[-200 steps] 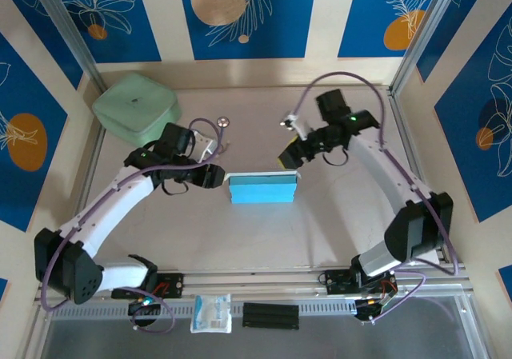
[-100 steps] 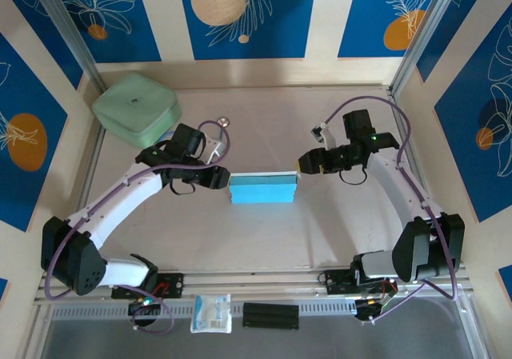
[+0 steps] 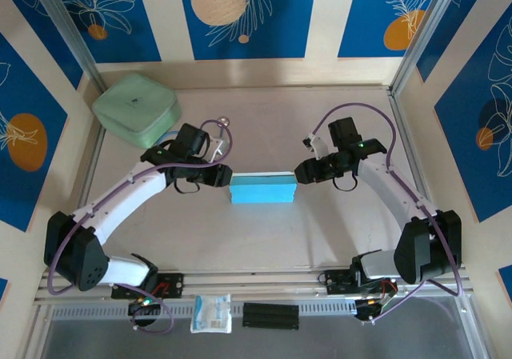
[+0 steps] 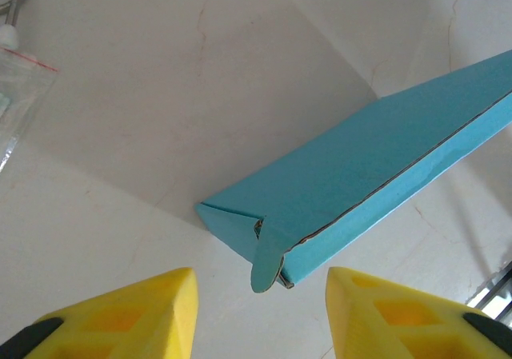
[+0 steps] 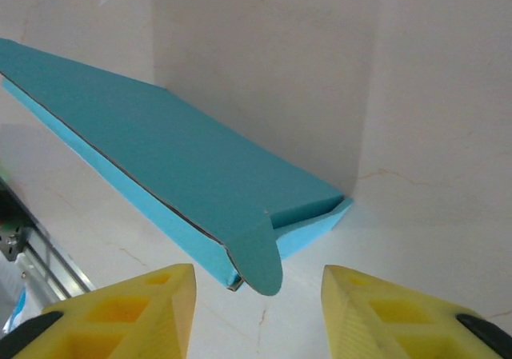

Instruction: Fold the paper box

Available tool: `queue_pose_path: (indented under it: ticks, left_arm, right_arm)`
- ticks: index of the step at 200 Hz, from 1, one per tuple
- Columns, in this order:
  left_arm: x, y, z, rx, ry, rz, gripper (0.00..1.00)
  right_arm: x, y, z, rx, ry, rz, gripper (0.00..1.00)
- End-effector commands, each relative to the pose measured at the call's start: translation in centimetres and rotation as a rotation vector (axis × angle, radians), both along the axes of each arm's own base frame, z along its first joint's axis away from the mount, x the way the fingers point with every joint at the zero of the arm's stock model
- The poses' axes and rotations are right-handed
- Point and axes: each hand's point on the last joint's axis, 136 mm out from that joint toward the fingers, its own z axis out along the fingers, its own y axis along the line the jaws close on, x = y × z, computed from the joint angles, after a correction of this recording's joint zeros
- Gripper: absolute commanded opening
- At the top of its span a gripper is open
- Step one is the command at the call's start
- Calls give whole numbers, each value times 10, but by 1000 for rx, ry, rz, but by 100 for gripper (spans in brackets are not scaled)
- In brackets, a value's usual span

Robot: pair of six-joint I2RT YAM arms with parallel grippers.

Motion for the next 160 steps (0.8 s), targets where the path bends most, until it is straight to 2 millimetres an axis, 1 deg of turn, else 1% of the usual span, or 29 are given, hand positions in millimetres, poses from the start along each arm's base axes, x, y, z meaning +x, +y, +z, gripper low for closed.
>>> queue_pose_path:
  ticks: [1, 23, 40, 70, 82, 116, 126, 160]
  left_arm:
    - [-1, -6, -2, -5, 11, -7, 45]
    - [0, -6, -2, 2, 10, -1, 41]
    - [1, -4, -4, 9, 11, 6, 39]
    - [1, -5, -7, 10, 18, 10, 37]
    - [2, -7, -5, -3, 15, 8, 36]
    - [4, -10, -3, -16, 10, 9, 28]
    - [5, -11, -2, -23, 12, 6, 27]
    - [2, -13, -9, -29, 49, 10, 23]
  right_arm:
    - [1, 0, 6, 0, -44, -1, 42]
    - [2, 2, 4, -4, -41, 3, 32]
    - [2, 4, 3, -2, -39, 7, 28]
    - [1, 6, 2, -4, -36, 13, 26]
    - [1, 6, 2, -4, -38, 15, 24]
    - [-1, 7, 2, -4, -34, 14, 20]
    - [-1, 7, 2, -4, -36, 10, 18]
    - [0, 7, 3, 5, -28, -12, 16]
